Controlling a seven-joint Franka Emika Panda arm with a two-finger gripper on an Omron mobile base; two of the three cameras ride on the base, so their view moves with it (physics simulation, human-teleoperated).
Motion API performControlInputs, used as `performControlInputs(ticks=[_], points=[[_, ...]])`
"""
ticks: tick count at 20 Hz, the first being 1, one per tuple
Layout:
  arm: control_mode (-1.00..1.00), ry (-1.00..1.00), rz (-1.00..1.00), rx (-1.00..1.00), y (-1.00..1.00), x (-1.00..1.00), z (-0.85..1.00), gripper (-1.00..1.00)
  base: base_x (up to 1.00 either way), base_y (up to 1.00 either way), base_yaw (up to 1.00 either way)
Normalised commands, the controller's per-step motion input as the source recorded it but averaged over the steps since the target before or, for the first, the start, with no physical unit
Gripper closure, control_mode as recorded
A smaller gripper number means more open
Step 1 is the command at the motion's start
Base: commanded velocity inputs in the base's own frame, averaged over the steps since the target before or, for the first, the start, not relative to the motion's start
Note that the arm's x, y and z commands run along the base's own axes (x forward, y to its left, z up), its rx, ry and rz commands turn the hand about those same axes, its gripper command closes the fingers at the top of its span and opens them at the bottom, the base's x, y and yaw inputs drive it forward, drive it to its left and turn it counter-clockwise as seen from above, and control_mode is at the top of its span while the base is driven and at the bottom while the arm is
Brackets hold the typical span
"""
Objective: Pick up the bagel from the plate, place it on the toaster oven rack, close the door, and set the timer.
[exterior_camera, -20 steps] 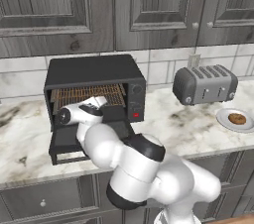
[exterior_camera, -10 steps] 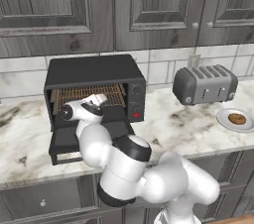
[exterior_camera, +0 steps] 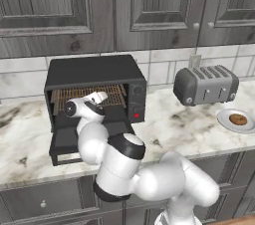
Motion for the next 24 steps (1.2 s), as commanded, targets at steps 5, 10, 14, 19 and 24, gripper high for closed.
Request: performControlInputs(ticks=[5, 10, 14, 19, 24], points=[[-1.0, 0.07, 0.0, 0.0, 0.02, 0.17, -0.34, 1.0, 0.0, 0.0, 0.0], [-1.0, 0.27, 0.0, 0.0, 0.05, -0.05, -0.36, 1.0, 0.0, 0.0, 0.0], [-1.0, 0.36, 0.0, 0.0, 0.03, -0.11, -0.29, 1.0, 0.0, 0.0, 0.0], [-1.0, 0.28, 0.0, 0.0, 0.0, -0.47, -0.42, 1.0, 0.0, 0.0, 0.0], [-1.0, 0.12, 0.0, 0.0, 0.0, -0.89, -0.6, 1.0, 0.0, 0.0, 0.0]])
